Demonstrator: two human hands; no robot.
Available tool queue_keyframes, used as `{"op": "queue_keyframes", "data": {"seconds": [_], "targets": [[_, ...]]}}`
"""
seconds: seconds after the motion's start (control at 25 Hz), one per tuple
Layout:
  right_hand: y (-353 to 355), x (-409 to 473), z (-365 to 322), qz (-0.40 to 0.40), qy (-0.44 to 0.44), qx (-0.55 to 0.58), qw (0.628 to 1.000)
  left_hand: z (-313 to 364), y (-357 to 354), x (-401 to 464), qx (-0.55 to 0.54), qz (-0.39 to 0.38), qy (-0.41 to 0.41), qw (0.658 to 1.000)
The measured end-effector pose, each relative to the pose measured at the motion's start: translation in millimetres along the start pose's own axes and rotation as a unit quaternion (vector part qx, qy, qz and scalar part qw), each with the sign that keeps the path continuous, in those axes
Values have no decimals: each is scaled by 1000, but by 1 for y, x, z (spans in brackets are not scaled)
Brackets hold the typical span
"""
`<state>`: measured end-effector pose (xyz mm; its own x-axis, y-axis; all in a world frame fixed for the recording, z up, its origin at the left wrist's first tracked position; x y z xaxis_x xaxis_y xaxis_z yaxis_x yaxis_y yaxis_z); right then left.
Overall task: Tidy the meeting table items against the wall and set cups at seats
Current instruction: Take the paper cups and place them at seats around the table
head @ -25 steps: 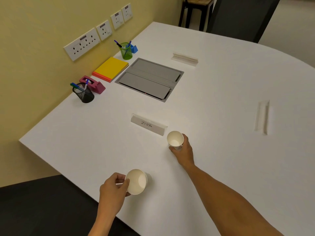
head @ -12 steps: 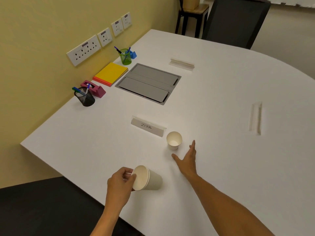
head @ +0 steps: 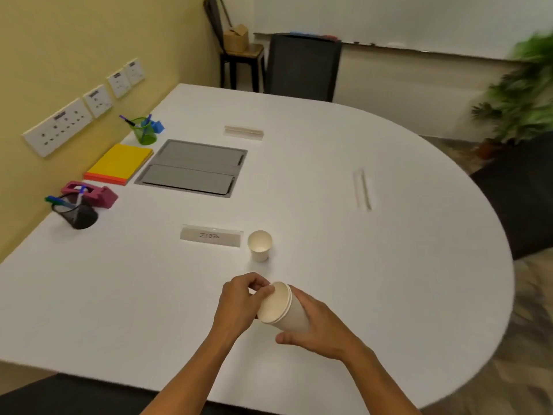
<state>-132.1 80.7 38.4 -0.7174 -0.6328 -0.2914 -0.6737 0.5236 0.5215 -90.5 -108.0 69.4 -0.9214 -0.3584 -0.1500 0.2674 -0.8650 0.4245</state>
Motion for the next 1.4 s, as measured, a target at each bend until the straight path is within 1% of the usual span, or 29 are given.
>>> {"op": "queue_keyframes", "data": {"seconds": [0.12, 0.24, 0.36, 0.48, 0.6, 0.72, 0.76, 0.84, 0.88, 1.0, 1.08, 1.24, 1.4], "targets": [[3, -37, 8, 62, -41, 11, 997, 21, -24, -7, 41, -29, -33, 998], [15, -72, 22, 113, -68, 25, 991, 44, -40, -8, 18, -40, -53, 998], [28, -110, 36, 160, -85, 50, 982, 69, -61, -16, -7, -103, -77, 992], [42, -147, 51, 214, -86, 69, 971, 88, -99, -42, -88, -167, -60, 980], [58, -184, 68, 258, -79, 74, 960, 106, -144, -75, -189, -183, -28, 964], [78, -233, 95, 292, -66, 83, 950, 128, -201, -121, -269, -211, -40, 939], [87, -249, 106, 303, -63, 90, 947, 134, -222, -137, -267, -221, -49, 937], [103, -284, 130, 318, -58, 110, 940, 148, -262, -165, -238, -215, -74, 944], [110, -299, 141, 320, -57, 120, 938, 154, -278, -174, -229, -196, -84, 950], [132, -345, 174, 324, -65, 150, 932, 173, -317, -187, -256, -138, -90, 952], [151, -381, 199, 353, -86, 177, 915, 190, -345, -192, -272, -124, -105, 948], [189, -433, 240, 433, -116, 209, 869, 214, -400, -194, -236, -129, -130, 954], [237, -467, 285, 506, -132, 292, 800, 232, -470, -186, -189, -175, -142, 956]]}}
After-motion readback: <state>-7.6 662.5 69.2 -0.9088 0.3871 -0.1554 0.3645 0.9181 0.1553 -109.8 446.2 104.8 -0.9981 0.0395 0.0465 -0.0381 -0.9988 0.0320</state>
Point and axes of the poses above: each hand's wrist, its own x-axis towards the middle knuckle, its own y-axis out of the back of the hand, z = x × y, the point moved 3 cm from there along x, towards the middle knuckle, and after that the axes turned 5 degrees about -y, right-handed, at the moved point
